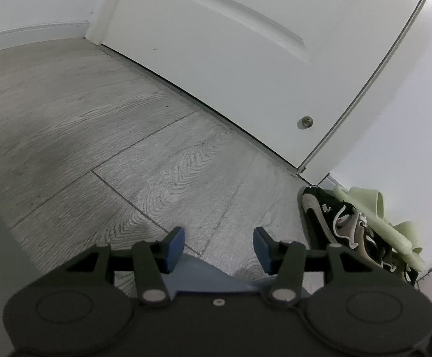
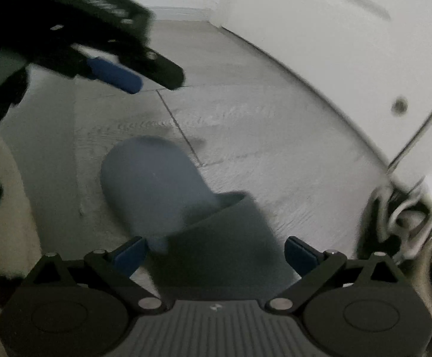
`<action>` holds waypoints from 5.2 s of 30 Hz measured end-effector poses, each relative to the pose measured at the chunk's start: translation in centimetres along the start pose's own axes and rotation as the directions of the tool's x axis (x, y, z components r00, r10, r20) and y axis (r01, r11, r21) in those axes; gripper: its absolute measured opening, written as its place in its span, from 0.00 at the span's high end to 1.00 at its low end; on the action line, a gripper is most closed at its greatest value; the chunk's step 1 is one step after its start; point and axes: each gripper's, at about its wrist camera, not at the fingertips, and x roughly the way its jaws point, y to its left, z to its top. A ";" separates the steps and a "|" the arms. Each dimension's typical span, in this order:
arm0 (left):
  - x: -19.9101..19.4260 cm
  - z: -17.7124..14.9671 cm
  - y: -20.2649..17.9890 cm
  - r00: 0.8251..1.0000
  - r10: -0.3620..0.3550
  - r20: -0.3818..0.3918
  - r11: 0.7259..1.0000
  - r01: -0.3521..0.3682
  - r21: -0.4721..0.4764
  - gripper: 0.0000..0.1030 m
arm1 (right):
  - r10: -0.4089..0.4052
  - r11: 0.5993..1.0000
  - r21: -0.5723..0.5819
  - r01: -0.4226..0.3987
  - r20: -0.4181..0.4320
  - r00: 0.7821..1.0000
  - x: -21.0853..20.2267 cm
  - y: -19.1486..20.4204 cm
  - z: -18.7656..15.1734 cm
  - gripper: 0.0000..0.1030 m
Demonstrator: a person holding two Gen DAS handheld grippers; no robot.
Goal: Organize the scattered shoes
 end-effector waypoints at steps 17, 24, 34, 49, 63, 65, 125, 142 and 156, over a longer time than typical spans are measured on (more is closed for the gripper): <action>0.1 0.1 0.1 1.000 -0.001 0.003 1.000 0.001 -0.012 0.49 | -0.109 0.971 0.213 0.109 -0.010 0.994 -0.4 1.2 -0.3 0.04; 0.0 0.1 0.4 1.000 -0.003 0.005 1.000 0.003 -0.018 0.49 | -0.161 0.930 0.329 0.166 -0.042 0.986 0.7 0.1 0.0 0.02; 0.1 0.1 0.3 1.000 -0.003 0.006 1.000 0.004 -0.028 0.49 | -0.188 0.785 0.568 0.247 -0.162 0.969 -0.5 1.4 0.6 0.02; 0.1 0.2 0.6 1.000 -0.010 0.001 0.999 0.010 -0.034 0.49 | 0.010 0.972 0.235 0.003 -0.055 0.998 1.8 -0.9 0.9 0.00; 0.0 0.1 0.6 1.000 -0.015 -0.002 0.999 0.015 -0.033 0.49 | -0.337 0.573 0.688 0.445 -0.298 0.893 1.4 0.5 -0.7 0.00; -0.1 0.1 0.7 1.000 -0.016 0.000 0.999 0.016 -0.033 0.49 | -0.312 0.585 0.715 0.383 -0.239 0.920 0.1 0.2 -1.1 0.00; -0.4 -0.4 -2.3 0.999 0.029 0.037 0.990 -0.033 0.140 0.49 | -0.147 0.826 0.561 0.055 0.121 0.982 -5.7 -3.4 -3.7 0.00; 3.2 -7.0 -20.0 0.974 -0.168 -0.150 0.898 0.214 0.385 0.58 | -0.600 0.432 0.892 0.130 0.177 0.780 -19.0 -16.9 -16.0 0.00; 19.0 -7.6 -29.1 0.967 -0.034 -0.253 0.961 0.102 0.258 0.72 | -0.598 0.298 0.954 -0.004 0.190 0.779 -19.9 -19.4 -18.7 0.00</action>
